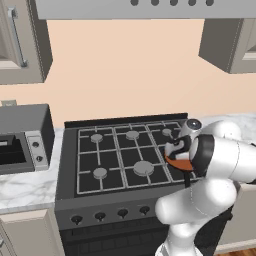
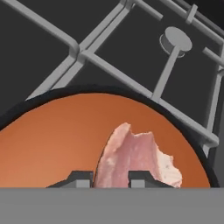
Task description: Retrieve the steak from the fridge and place it on the saucepan with marinade on the stove.
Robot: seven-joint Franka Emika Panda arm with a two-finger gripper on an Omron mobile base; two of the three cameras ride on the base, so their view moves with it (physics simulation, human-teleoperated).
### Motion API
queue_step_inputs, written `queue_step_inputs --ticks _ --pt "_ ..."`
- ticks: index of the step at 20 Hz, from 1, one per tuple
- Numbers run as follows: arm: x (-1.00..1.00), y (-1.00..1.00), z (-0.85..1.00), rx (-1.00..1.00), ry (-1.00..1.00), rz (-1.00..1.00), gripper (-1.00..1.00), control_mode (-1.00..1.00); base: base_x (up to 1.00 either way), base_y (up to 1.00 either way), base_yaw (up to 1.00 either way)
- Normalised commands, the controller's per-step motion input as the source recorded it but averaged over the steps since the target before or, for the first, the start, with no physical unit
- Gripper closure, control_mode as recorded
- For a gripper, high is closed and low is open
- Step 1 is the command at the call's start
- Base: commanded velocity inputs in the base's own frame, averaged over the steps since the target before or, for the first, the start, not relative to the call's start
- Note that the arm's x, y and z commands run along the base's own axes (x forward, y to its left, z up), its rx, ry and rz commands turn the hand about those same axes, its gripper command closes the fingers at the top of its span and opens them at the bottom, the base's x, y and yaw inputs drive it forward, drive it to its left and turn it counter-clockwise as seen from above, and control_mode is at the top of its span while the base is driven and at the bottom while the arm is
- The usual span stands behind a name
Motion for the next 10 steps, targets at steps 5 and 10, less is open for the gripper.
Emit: queue_step_inputs --ticks 5,10 --pt "0.18 0.00 -0.06 0.00 0.01 0.00 -1.00 -1.00 0.00 0.00 0.00" --pt "-0.26 0.00 0.07 0.00 0.00 0.00 -1.00 -1.00 0.00 0.00 0.00"
